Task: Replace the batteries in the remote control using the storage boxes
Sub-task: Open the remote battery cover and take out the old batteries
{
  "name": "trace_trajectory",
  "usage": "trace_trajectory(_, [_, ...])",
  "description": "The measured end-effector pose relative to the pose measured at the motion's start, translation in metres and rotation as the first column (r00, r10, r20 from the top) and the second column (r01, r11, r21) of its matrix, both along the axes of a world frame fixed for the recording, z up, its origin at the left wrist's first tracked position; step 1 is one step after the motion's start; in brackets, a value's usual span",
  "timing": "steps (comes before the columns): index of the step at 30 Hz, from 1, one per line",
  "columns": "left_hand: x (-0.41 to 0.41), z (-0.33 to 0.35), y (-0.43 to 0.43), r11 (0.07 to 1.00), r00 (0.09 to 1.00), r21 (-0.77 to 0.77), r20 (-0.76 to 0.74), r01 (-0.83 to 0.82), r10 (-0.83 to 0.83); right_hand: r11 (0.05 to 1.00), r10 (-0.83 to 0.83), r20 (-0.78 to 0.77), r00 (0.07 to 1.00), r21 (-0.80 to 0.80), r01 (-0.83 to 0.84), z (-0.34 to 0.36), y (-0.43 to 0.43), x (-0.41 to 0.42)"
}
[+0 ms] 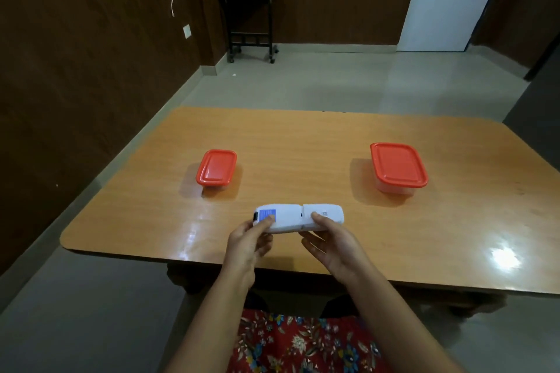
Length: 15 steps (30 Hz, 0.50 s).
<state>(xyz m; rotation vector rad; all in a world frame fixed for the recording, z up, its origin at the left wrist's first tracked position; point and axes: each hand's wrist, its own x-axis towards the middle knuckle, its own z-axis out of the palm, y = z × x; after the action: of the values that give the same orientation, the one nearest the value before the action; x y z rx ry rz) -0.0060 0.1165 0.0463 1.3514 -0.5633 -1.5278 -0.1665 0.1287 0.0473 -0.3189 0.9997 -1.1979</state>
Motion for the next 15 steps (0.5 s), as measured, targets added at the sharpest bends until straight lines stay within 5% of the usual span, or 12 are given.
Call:
trace_trajectory(4, [-0.006,-0.004,-0.015,0.998,0.981,0.016,-0.183,-0.062,0.064,1.0,-0.012,-0.092,0.996,-0.019,0.01,-0.011,0.002,-0.003])
trace_trajectory(9, [-0.032,-0.033,-0.016,0.991,0.952,0.013,-0.279,0.137,-0.128,0.993,0.094,-0.396,0.914,-0.022,-0.112,-0.029,0.004,0.002])
trace_trajectory(11, [-0.034,-0.04,-0.022,0.991,0.956,0.0,-0.261,0.135,-0.131,0.987,0.1,-0.605,0.79,-0.041,-0.157,-0.038,0.002,-0.002])
trace_trajectory(15, [-0.027,-0.039,-0.042,0.994,0.985,-0.019,-0.135,0.108,-0.109,0.951,-0.019,-0.959,0.283,-0.105,-0.291,-0.052,-0.008,-0.009])
